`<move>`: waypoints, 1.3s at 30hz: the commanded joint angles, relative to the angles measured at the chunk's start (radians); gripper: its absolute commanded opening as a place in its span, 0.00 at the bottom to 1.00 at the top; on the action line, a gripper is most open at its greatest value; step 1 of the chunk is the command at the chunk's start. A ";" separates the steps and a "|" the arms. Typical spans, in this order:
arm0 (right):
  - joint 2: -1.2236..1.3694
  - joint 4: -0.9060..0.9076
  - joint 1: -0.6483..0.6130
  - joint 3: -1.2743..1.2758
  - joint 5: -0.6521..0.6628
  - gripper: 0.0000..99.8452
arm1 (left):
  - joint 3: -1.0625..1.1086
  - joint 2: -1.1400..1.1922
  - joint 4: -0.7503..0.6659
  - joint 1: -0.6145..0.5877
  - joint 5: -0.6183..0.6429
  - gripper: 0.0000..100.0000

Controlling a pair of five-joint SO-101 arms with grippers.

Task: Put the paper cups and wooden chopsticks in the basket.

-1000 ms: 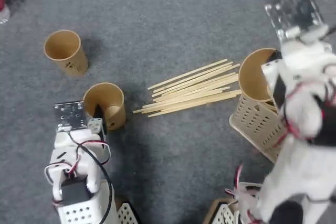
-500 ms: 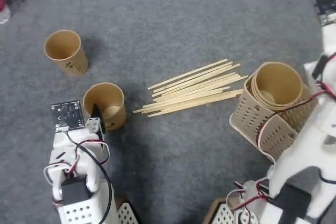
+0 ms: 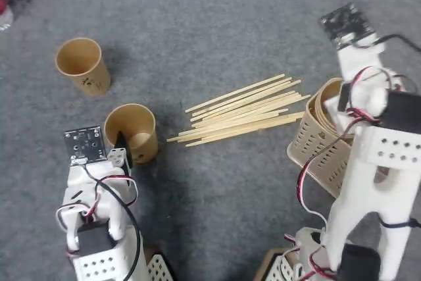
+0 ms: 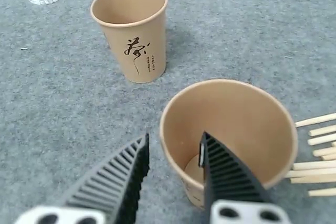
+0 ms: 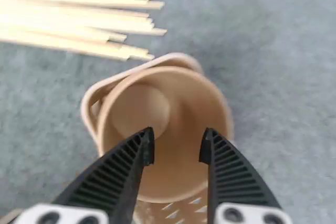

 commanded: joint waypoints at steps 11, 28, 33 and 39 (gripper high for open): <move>-0.081 -0.096 -0.012 0.132 -0.009 0.15 | -0.018 -0.021 -0.020 -0.008 0.009 0.16; -0.328 0.002 0.084 -0.153 -0.107 0.15 | -0.700 0.166 0.058 -0.005 -0.298 0.20; -0.380 -0.018 0.082 -0.135 -0.106 0.15 | -0.981 0.575 0.060 -0.009 -0.434 0.20; -0.403 0.001 0.088 -0.133 -0.100 0.15 | -1.417 1.085 0.198 0.025 -0.545 0.20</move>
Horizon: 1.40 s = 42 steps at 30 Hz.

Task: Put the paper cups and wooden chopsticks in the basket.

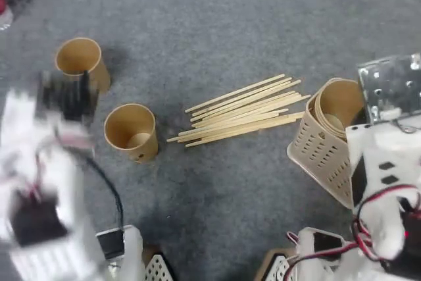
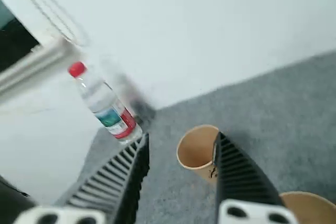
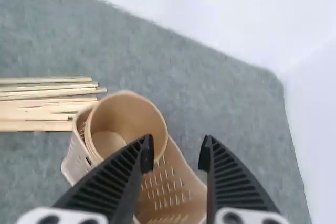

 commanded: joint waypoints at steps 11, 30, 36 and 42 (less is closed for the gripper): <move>-0.010 0.012 0.016 0.002 -0.005 0.15 | -0.800 1.020 0.265 0.034 -0.233 0.20; -0.001 0.025 0.012 0.003 -0.011 0.15 | -1.184 1.676 0.315 -0.035 -0.230 0.20; -0.001 0.030 0.016 0.003 -0.005 0.15 | -1.201 1.777 0.270 -0.041 -0.230 0.19; -0.001 0.028 0.016 0.003 -0.005 0.15 | -1.202 1.765 0.311 -0.023 -0.232 0.00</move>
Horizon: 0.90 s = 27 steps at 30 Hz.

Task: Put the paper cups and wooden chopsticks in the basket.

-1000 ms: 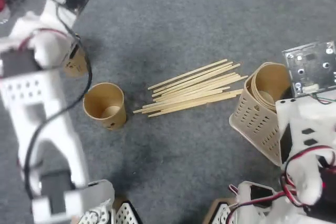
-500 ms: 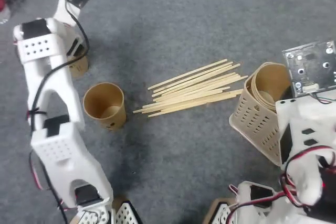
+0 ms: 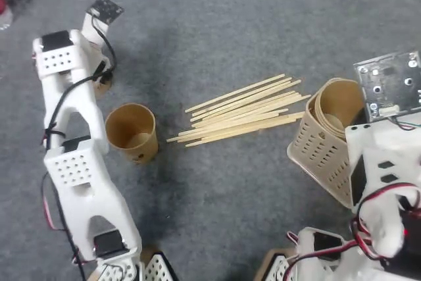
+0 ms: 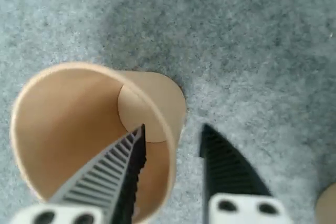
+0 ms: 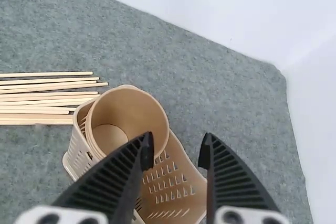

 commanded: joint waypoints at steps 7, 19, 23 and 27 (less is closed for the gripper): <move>-0.005 0.018 0.016 0.020 -0.005 0.15 | -0.090 -0.201 0.164 0.052 -0.008 0.01; -0.047 -0.191 0.335 0.063 -0.098 0.15 | -0.271 -0.563 0.324 0.150 -0.005 0.01; -0.039 -0.286 0.538 0.064 -0.173 0.07 | -0.179 -0.703 0.322 0.264 -0.005 0.01; 0.001 -0.303 0.628 0.064 -0.178 0.03 | -0.067 -0.841 0.322 0.411 -0.002 0.01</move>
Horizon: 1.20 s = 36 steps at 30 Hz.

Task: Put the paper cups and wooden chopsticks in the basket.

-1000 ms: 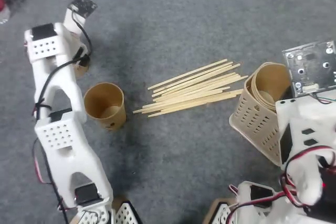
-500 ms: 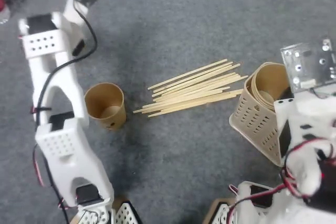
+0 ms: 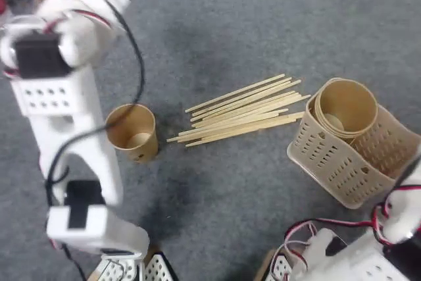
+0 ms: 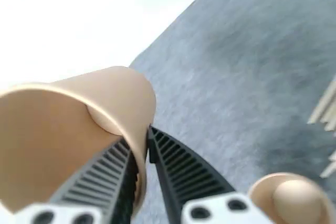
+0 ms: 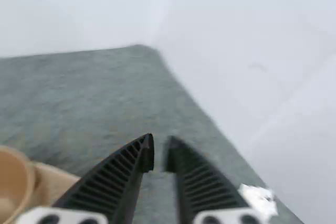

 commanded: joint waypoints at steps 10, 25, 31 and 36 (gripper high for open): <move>0.255 -0.134 0.240 0.003 -0.026 0.01 | 0.317 -0.404 0.020 0.427 0.008 0.01; 0.506 -0.197 0.334 0.003 -0.025 0.01 | 0.325 -0.436 0.017 0.775 0.063 0.01; 0.518 -0.208 0.386 0.003 -0.028 0.01 | 0.320 -0.316 -0.044 0.905 0.087 0.01; 0.516 -0.321 0.486 0.057 -0.107 0.01 | 0.298 -0.284 -0.106 1.049 0.132 0.01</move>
